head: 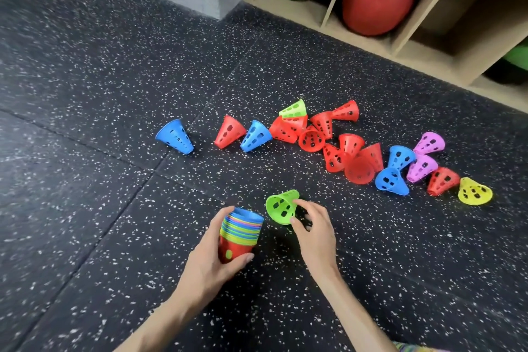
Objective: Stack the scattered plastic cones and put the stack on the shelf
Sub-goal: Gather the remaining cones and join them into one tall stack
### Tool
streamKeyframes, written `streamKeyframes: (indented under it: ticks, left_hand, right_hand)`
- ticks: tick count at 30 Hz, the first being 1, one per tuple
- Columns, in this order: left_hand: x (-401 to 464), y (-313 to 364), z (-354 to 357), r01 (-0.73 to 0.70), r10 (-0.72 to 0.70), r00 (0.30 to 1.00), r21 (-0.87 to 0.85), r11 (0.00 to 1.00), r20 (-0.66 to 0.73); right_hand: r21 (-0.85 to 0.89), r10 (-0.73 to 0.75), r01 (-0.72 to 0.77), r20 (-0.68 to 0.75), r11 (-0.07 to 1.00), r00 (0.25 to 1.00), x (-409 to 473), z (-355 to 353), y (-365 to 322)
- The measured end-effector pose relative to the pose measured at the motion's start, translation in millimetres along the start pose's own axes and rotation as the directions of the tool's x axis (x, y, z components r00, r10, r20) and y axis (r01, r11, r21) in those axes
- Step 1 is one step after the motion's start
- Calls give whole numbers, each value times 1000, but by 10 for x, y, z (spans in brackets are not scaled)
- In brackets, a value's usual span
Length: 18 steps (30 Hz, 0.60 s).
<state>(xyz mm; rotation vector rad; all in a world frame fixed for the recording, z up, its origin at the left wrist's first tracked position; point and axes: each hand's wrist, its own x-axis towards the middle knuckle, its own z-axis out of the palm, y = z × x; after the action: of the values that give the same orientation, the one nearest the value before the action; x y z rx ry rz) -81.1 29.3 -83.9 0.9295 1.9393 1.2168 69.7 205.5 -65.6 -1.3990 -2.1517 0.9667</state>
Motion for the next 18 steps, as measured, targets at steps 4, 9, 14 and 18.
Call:
streamKeyframes:
  ticks: [4, 9, 14, 18]
  left_hand:
    - [-19, 12, -18, -6, 6, 1000, -19, 1000, 6]
    - [-15, -22, -16, -2, 2, 1000, -52, 999, 12]
    - [-15, -8, -25, -3, 3, 1000, -33, 999, 10]
    - [-30, 26, -25, -23, 23, 999, 26, 999, 24]
  right_hand:
    - [0, -30, 30, -43, 1000, 999, 85, 20, -128]
    - [52, 2, 4, -117, 999, 993, 215, -42, -227]
    - [263, 14, -5, -33, 965, 999, 261, -151, -335]
    - [313, -17, -32, 152, 949, 988, 289, -182, -470]
